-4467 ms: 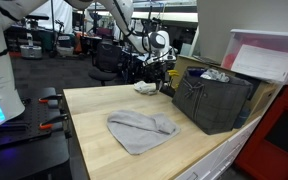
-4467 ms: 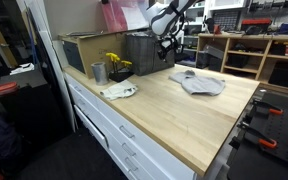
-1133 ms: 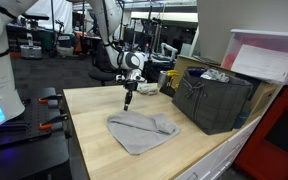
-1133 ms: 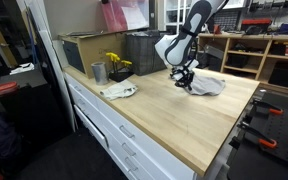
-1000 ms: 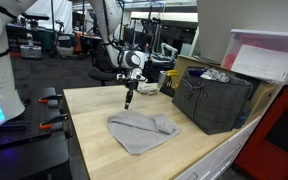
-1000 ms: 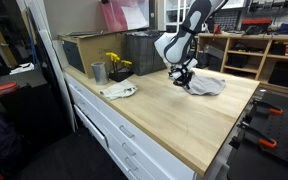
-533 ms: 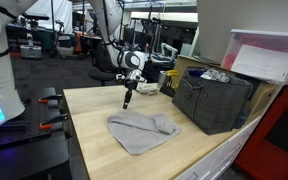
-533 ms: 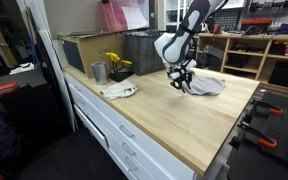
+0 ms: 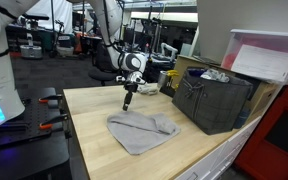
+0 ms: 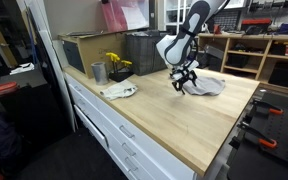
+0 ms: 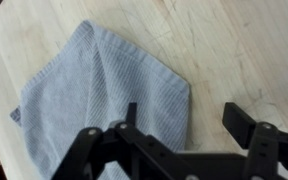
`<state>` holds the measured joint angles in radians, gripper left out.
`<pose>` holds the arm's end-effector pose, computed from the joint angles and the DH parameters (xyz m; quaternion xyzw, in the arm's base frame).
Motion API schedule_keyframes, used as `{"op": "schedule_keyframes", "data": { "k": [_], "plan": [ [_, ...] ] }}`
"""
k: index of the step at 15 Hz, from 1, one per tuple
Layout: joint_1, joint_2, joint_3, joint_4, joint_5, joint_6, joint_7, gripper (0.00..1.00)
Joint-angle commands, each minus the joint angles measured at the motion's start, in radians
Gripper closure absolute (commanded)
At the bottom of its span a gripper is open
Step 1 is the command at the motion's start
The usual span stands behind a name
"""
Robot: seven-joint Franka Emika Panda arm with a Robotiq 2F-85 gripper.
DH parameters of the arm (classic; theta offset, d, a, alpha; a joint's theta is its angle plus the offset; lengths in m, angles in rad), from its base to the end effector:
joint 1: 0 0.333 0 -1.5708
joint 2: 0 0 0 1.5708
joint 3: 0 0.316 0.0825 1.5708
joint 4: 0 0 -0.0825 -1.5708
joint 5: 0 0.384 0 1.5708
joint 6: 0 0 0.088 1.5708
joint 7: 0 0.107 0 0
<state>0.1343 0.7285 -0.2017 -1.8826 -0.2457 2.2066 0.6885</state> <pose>0.5787 -0.0494 0.1010 0.9328 -0.2609 -0.1404 0.2050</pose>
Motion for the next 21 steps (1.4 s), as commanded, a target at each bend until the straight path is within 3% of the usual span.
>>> {"op": "schedule_keyframes", "data": {
  "k": [1,6,9,15,21],
  "plan": [
    [-0.006,0.018,-0.009,0.013,-0.008,-0.021,-0.02,0.44],
    [-0.002,0.022,-0.016,0.011,-0.015,-0.025,-0.017,0.83],
    [-0.005,-0.002,-0.011,0.0,-0.003,-0.014,-0.018,1.0],
    [-0.01,-0.132,-0.018,-0.051,-0.001,0.011,-0.004,0.99],
    [-0.022,-0.186,-0.084,-0.061,-0.056,-0.041,0.047,0.99]
  ]
}}
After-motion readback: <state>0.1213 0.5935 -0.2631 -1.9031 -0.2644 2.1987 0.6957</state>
